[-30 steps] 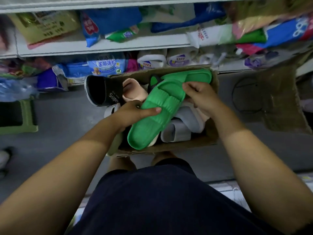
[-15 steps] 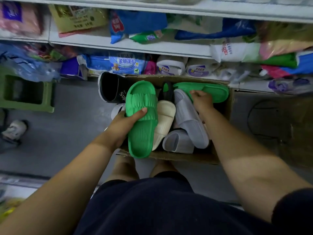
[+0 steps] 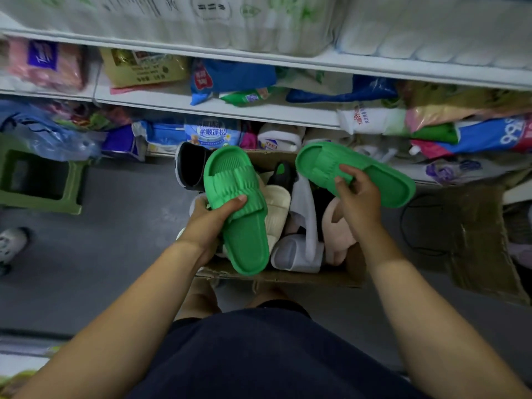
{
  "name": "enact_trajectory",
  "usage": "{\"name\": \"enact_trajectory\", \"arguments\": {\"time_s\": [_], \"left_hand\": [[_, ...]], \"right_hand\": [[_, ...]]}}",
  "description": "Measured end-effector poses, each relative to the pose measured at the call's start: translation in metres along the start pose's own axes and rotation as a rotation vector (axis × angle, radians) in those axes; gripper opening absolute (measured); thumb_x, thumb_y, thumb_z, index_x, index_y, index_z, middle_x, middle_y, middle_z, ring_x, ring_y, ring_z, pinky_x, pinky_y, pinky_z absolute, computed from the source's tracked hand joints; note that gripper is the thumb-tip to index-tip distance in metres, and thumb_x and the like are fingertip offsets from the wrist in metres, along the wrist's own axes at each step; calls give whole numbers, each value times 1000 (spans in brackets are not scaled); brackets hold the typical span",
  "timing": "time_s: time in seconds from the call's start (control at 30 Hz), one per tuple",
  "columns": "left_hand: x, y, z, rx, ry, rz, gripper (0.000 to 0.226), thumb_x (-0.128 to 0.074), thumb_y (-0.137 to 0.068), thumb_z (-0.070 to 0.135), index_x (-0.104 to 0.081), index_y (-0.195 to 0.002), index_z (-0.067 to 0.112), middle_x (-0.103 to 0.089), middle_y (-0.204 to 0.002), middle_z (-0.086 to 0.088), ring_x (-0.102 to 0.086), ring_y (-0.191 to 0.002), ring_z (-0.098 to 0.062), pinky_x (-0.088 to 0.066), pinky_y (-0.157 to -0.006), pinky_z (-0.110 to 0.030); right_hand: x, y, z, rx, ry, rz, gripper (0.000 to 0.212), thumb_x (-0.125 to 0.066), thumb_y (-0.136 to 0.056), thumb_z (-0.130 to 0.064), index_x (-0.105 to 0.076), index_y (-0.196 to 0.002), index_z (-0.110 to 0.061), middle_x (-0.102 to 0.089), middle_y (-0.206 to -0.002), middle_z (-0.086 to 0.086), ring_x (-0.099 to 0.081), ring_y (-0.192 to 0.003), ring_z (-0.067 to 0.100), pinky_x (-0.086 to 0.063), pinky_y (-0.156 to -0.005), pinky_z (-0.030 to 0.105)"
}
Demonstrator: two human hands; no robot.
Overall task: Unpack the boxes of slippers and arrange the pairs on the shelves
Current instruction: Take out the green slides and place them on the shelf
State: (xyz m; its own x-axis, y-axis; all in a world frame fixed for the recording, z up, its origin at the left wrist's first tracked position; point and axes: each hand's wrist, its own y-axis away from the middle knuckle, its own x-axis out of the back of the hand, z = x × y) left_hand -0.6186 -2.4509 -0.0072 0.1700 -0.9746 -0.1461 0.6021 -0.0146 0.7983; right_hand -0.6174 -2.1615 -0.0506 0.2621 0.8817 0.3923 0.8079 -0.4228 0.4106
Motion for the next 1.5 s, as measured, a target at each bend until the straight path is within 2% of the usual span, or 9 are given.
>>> {"name": "enact_trajectory", "arguments": {"time_s": [0.2,0.37,0.47,0.73,0.9,1.17,1.23,1.37,1.5], "left_hand": [[25,38,27,-82,119,-29,43,-75,-86,8,-61,-127,15,-75,-114,-8,-76,-88,-18,-61,-65,-32],[83,66,49,-150,11,-157,44,-76,-83,11,-64,-125,15,-75,-117,-5,-72,-107,-25,-58,-93,-49],[135,80,62,-201,-19,-193,64,-82,-73,14,-56,-131,18,-74,-119,-6,-72,-107,-29,-60,-84,-51],[275,105,86,-200,76,-203,58,-78,-77,21,-59,-132,13,-72,-124,-8,-70,-111,-29,-59,-86,-50],[305,116,105,-169,95,-86,42,-59,-94,55,-69,-119,23,-77,-111,-2,-73,-103,-20,-56,-86,-41],[305,118,133,-420,-61,-48,38,-60,-95,48,-63,-121,20,-76,-114,-5,-76,-98,-25,-62,-79,-49],[300,121,141,-467,-69,-61,45,-62,-90,52,-59,-122,20,-74,-117,-6,-75,-99,-26,-62,-76,-52],[285,128,152,-523,-63,-67,44,-60,-89,56,-62,-120,26,-71,-120,-3,-73,-105,-27,-62,-71,-55],[263,128,153,-546,-75,-40,26,-59,-98,43,-65,-117,26,-71,-118,-3,-71,-105,-25,-63,-70,-50]], "right_hand": [[-17,76,-61,59,-244,-53,22,-71,-88,-33,-70,-105,-47,-65,-99,-18,-62,-83,10,-50,-78,35],[-90,149,-114,68,-615,-99,40,-77,-80,-23,-66,-118,-20,-75,-111,-8,-66,-114,14,-52,-101,38],[-140,191,-142,54,-754,-145,56,-78,-70,-25,-62,-123,-16,-73,-119,1,-65,-119,20,-49,-105,44],[-260,262,-173,69,-745,-204,57,-78,-75,-13,-54,-127,-15,-69,-125,9,-65,-119,23,-55,-97,37],[-294,282,-182,101,-654,-198,47,-64,-92,4,-51,-133,-17,-70,-123,6,-65,-118,22,-51,-104,48],[-268,268,-221,136,-481,-45,87,-65,-94,-3,-7,-156,-23,-70,-118,4,-70,-105,11,-57,-86,27],[-257,264,-230,134,-430,26,79,-69,-93,-9,-21,-154,-10,-74,-106,-1,-71,-100,11,-57,-92,37],[-239,256,-236,-31,-640,66,11,-67,-95,-16,-67,-106,-14,-75,-105,6,-72,-100,25,-53,-98,56],[-232,257,-229,-272,-772,-65,30,-72,-89,-35,-65,-117,-26,-63,-135,-1,-56,-125,21,-47,-102,51]]}}
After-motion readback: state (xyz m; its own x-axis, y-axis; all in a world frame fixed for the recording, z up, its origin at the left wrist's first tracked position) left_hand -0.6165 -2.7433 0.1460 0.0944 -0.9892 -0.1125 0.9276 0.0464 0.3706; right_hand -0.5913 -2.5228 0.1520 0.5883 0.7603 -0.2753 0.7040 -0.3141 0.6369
